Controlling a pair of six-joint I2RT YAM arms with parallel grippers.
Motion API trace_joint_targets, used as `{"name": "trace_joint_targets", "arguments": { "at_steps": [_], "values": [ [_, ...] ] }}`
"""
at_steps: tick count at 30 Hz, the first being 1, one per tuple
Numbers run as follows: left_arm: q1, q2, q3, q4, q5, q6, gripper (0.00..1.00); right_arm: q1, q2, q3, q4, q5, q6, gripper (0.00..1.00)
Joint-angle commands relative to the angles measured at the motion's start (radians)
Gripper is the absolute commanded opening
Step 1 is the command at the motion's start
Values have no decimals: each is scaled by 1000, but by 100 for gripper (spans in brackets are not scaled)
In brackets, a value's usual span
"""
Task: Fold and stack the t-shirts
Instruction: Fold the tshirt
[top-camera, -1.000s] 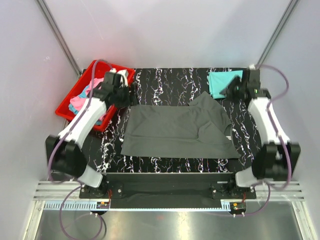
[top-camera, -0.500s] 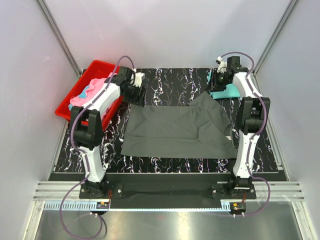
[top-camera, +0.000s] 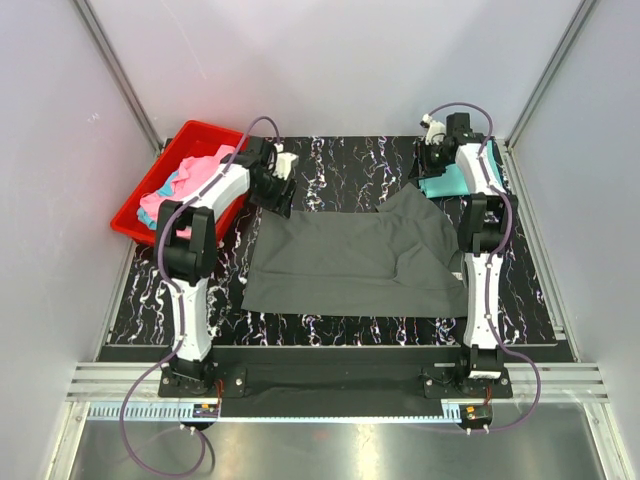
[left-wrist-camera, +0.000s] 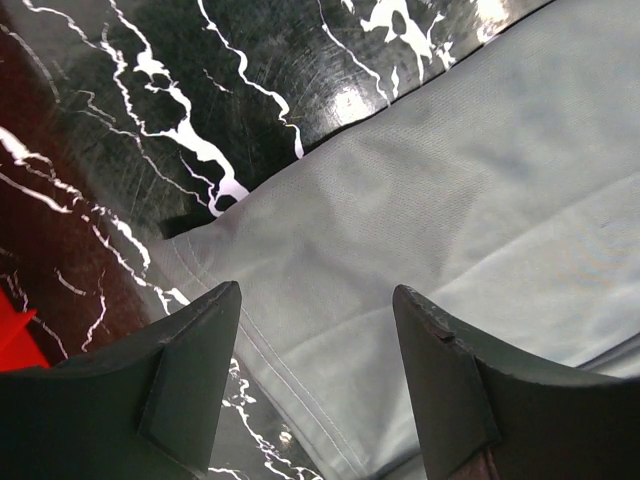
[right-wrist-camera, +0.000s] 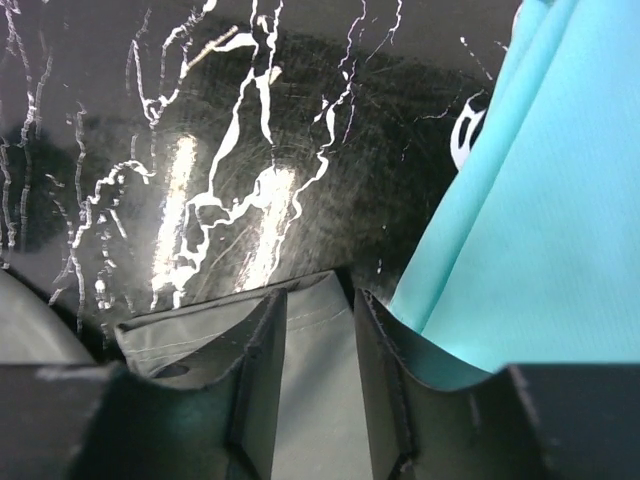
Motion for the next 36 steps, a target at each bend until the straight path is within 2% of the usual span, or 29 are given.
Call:
{"name": "trace_joint_targets", "arguments": {
  "at_steps": [1, 6, 13, 17, 18, 23, 28, 32, 36],
  "values": [
    [5, 20, 61, -8, 34, 57, 67, 1, 24, 66, -10, -48, -53, 39],
    [5, 27, 63, 7, 68, 49, 67, 1, 82, 121, -47, -83, -56, 38],
    [9, 23, 66, -39, 25, 113, 67, 1, 88, 84, -65, -92, -88, 36],
    [14, 23, 66, -65, 28, 150, 66, 1, 80, 84, -38, -104, -75, 12],
    [15, 23, 68, -71, 25, 169, 66, 1, 76, 84, -31, -109, -71, 0],
    [28, 11, 75, -121, 12, 218, 63, 1, -4, 55, 24, -146, -55, 0],
    [35, 26, 84, -71, 2, 245, 66, 1, -148, -102, 146, -167, -28, 0],
    [37, 92, 190, -97, 6, 278, 65, 1, -301, -254, 234, -167, -18, 0],
    [43, 139, 224, -99, 12, 311, 63, 1, -380, -349, 269, -169, -10, 0]
  ]
}}
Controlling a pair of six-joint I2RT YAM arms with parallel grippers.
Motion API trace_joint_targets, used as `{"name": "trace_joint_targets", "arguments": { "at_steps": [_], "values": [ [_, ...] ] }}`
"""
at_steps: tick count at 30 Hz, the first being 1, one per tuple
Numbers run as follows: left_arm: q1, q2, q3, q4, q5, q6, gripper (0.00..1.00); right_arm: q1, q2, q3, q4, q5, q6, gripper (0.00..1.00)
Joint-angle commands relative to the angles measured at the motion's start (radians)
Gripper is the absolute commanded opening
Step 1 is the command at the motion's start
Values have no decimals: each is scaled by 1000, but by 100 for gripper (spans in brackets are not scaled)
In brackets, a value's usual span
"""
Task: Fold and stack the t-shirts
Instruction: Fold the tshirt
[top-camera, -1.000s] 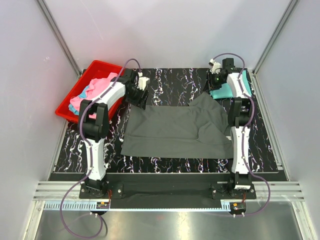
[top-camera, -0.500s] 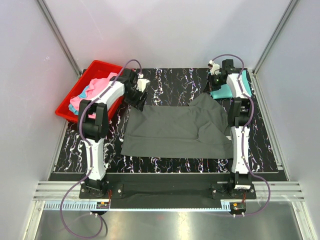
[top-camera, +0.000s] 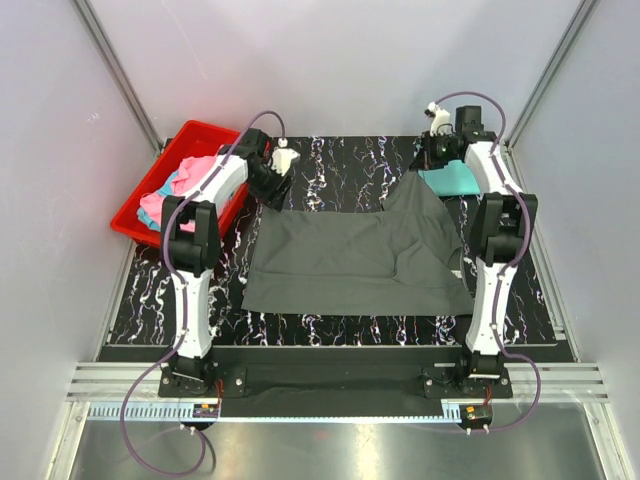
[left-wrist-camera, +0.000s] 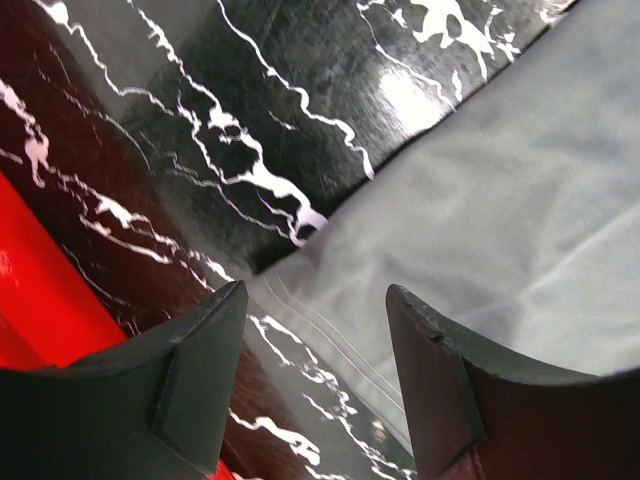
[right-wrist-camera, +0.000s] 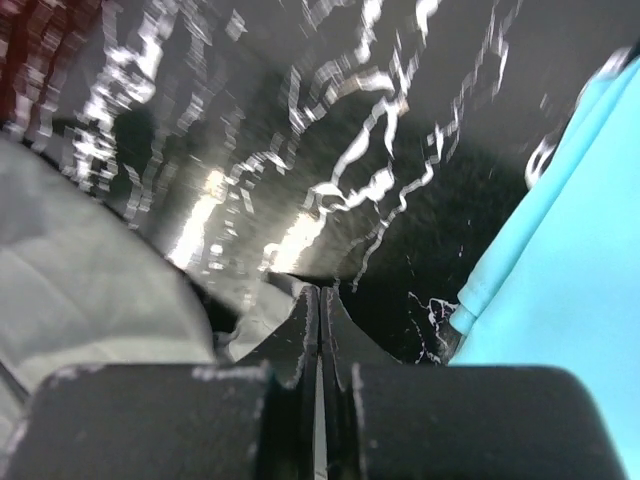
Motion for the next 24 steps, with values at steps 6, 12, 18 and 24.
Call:
{"name": "trace_joint_targets", "arguments": {
  "at_steps": [6, 12, 18, 24],
  "values": [
    [11, 70, 78, -6, 19, 71, 61, 1, -234, -144, 180, -28, 37, 0],
    [11, 105, 91, -30, -33, 74, 59, 1, -286, -225, 227, 1, 30, 0],
    [14, 96, 85, -32, -70, 74, 60, 1, -260, -227, 215, 11, 23, 0],
    [20, 91, 78, -38, -75, 71, 57, 1, -252, -233, 223, 9, 24, 0]
  ]
}}
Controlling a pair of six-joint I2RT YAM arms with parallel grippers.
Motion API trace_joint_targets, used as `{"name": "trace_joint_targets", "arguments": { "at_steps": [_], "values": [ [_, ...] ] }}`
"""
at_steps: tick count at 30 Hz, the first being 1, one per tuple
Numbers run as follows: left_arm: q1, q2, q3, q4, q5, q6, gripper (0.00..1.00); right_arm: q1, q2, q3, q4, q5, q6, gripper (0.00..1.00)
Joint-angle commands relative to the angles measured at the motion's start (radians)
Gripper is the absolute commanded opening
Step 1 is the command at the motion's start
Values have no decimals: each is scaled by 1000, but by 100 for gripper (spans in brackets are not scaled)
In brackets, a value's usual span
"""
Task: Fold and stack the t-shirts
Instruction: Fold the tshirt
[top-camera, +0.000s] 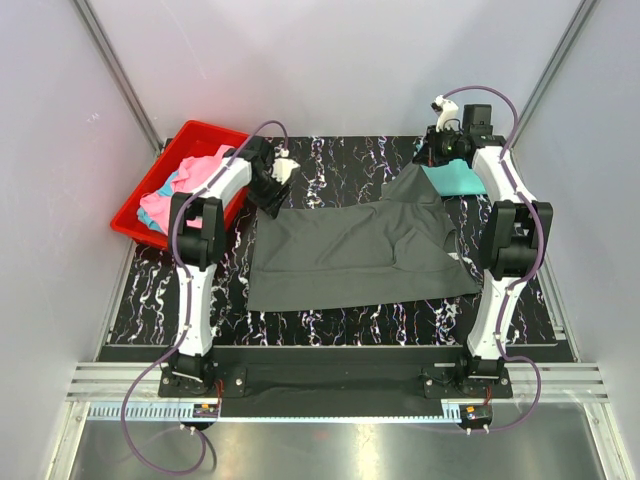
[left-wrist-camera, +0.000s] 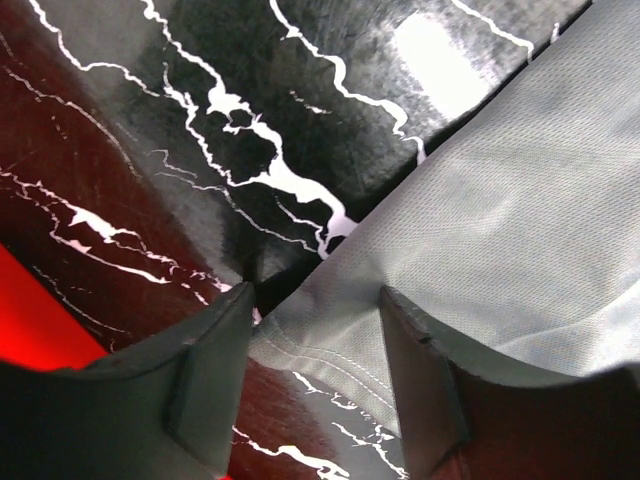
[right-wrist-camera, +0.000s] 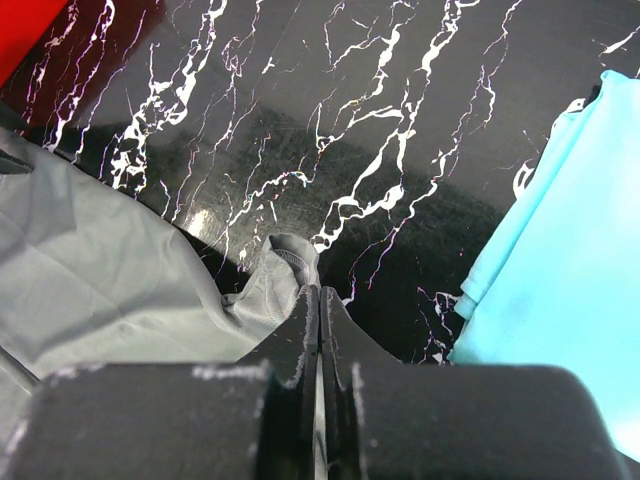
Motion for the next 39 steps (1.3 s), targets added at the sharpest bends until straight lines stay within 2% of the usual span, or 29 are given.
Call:
{"name": "trace_joint_targets", "arguments": {
  "at_steps": [1, 2, 3, 5, 6, 8, 14, 18, 21, 27, 34, 39],
  "values": [
    [12, -19, 24, 0, -20, 14, 55, 1, -17, 3, 49, 2, -4, 0],
    [10, -19, 27, -3, -22, 11, 51, 3, -13, 3, 48, 2, -6, 0],
    [10, -19, 27, -1, -23, 9, 38, 1, -13, 5, 48, 8, -7, 0],
    [10, -20, 35, -3, -25, 0, 23, 1, -4, 5, 48, 14, -17, 0],
    [12, -22, 41, -11, -23, -3, 7, 1, -1, 5, 46, 22, -18, 0],
    [10, -29, 55, -18, -19, -17, 0, 3, 1, -1, 49, 26, -20, 0],
    [9, -106, 9, 28, -40, -66, 0, 1, -31, -49, 103, 78, 17, 0],
    [9, -158, -51, 58, -46, -91, 0, 1, -92, -99, 132, 180, 43, 0],
    [7, -227, -172, 153, -83, -126, 0, 1, -154, -182, 158, 250, 54, 0],
    [-1, -308, -237, 147, -130, -160, 0, 1, -278, -337, 190, 391, 71, 0],
    [-11, -390, -329, 193, -137, -209, 0, 1, -373, -423, 194, 430, 187, 0],
    [-42, -449, -415, 212, -196, -249, 0, 1, -473, -520, 148, 473, 281, 0]
  ]
}}
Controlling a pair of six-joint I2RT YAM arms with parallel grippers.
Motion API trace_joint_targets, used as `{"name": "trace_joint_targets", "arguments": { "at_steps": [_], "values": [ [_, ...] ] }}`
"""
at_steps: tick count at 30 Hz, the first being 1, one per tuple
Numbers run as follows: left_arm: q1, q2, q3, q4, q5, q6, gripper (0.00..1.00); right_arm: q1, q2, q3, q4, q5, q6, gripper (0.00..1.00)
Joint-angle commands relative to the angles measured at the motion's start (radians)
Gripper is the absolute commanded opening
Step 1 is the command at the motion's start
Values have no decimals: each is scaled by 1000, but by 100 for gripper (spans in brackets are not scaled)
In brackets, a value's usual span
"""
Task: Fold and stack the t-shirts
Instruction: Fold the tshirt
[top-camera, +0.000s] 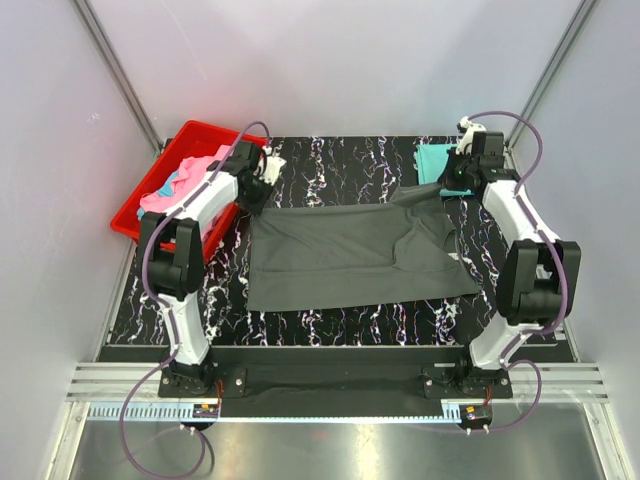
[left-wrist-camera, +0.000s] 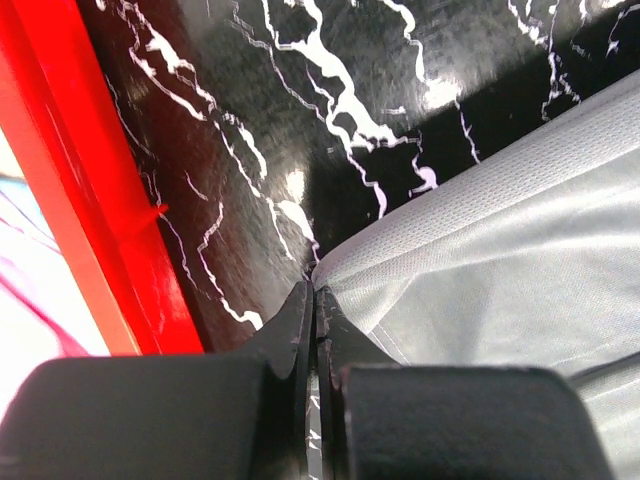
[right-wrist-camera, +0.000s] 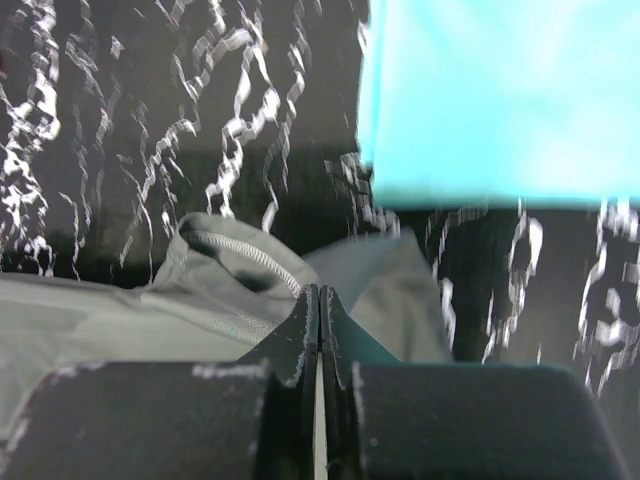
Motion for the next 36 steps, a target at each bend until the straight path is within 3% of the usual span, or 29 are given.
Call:
{"name": "trace_joint_targets", "arguments": {
  "at_steps": [1, 16, 25, 28, 31, 32, 34, 35, 36],
  "values": [
    [-24, -99, -53, 37, -63, -34, 0, 1, -102, -78, -23, 72, 101, 0],
    [-61, -307, -289, 44, -135, -129, 0, 3, -318, -276, -241, 294, 327, 0],
    [-130, -311, -398, 46, -156, -173, 0, 1, -423, -443, -233, 265, 406, 0],
    [-153, -311, -419, 43, -187, -187, 10, 1, -449, -527, -196, 248, 463, 0],
    [-167, -313, -445, 35, -203, -205, 13, 1, -478, -607, -173, 259, 537, 0],
    [-171, -316, -452, 29, -216, -211, 24, 1, -487, -623, -175, 288, 555, 0],
    [-188, -325, -455, 9, -261, -234, 32, 1, -524, -655, -189, 314, 607, 1],
    [-196, -323, -441, -47, -341, -263, 37, 1, -535, -657, -216, 334, 624, 5],
    [-213, -326, -403, -78, -401, -277, 43, 1, -562, -657, -233, 337, 644, 14]
  ]
}}
